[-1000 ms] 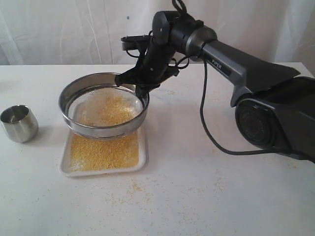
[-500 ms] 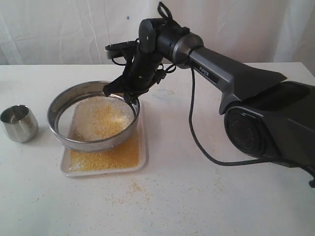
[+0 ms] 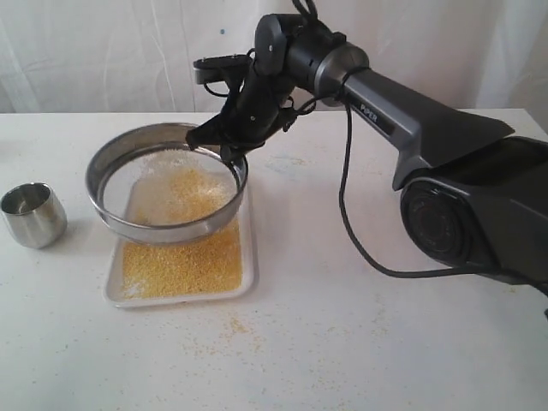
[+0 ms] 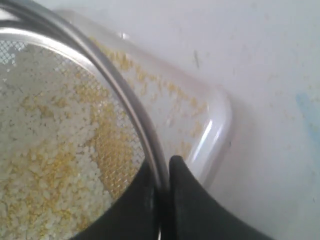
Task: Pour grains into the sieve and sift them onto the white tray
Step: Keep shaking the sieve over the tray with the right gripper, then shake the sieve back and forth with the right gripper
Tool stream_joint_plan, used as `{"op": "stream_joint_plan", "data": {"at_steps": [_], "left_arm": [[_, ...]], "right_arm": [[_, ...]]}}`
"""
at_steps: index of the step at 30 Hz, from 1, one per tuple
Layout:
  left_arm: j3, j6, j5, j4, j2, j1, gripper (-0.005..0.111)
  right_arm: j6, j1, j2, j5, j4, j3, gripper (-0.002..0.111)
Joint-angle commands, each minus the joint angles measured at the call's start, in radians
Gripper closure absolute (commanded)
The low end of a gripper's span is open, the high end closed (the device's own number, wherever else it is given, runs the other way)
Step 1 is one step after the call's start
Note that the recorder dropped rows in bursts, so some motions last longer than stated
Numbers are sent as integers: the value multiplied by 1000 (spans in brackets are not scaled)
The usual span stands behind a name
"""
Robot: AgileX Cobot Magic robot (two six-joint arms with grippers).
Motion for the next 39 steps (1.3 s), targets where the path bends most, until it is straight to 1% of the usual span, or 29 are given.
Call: {"op": "stream_joint_plan", "data": {"at_steps": [1,4,6,7,8,9,11,14,16,17,18,19,20,21,22,24,25,26,27,28,29,30,32,33,35,36,37,38,39], "left_arm": [[4,2,5,7,-5,-5,107],[4,2,5,7,-5,-5,107],[4,2,5,7,-5,-5,107],[4,2,5,7,-5,-5,107],[4,2,5,7,-5,-5,107],[4,2,5,7,-5,-5,107],[4,2,6,9,-5,-5,107],[4,2,6,13,-5,-5,107],[4,2,6,14,-5,-5,107],[4,2,6,14,-5,-5,107],[4,2,6,14,-5,-5,107],[4,2,6,14,-5,-5,107],[4,2,6,14,-5,-5,107],[4,2,6,14,-5,-5,107],[4,2,6,14,-5,-5,107],[4,2,6,16,-5,-5,107],[4,2,9,21,-5,-5,107],[4,2,9,34,-5,-5,107],[4,2,12,47,-5,-5,107],[4,2,12,51,-5,-5,107],[4,2,12,55,-5,-5,107],[4,2,12,55,-5,-5,107],[4,2,21,59,-5,-5,107],[4,2,23,66,-5,-5,107],[4,2,23,90,-5,-5,107],[4,2,23,94,-5,-5,107],[4,2,23,93,-5,-5,107],[4,2,25,93,-5,-5,107],[4,2,25,96,-5,-5,107]], "right_arm": [[102,-31,-18,122,130,-37,108],[-29,-1,-15,126,163,-3,108],[-42,9,-9,-42,99,-7,108],[-16,9,-11,-134,56,-9,108],[64,-3,-17,-149,37,-9,108],[131,-11,-21,-95,58,-9,108],[114,-13,-22,126,113,-9,108],[-18,12,-6,126,125,1,108],[-61,19,-1,-34,79,2,108],[-41,14,-7,-113,48,2,108],[24,5,-14,-130,33,2,108],[87,-3,-20,-100,40,2,108],[122,-8,-24,-13,58,2,108],[115,-8,-25,126,75,2,108],[92,-3,-21,126,81,7,108],[-27,18,-9,126,68,15,108],[-67,18,-4,15,46,15,108],[-47,18,-4,-133,-10,12,108],[16,9,-12,-135,-27,-1,108],[122,1,-19,-82,-17,-9,108],[160,-4,-31,67,20,-14,108],[130,-2,-31,126,53,-14,108],[-11,21,-29,126,84,-1,108],[-47,28,-24,126,69,1,108],[-17,30,-20,-25,24,-9,108],[42,25,-21,-30,13,-18,108],[98,17,-26,38,21,-24,108],[108,12,-27,126,33,-26,108],[78,11,-24,126,33,-26,108]]}}
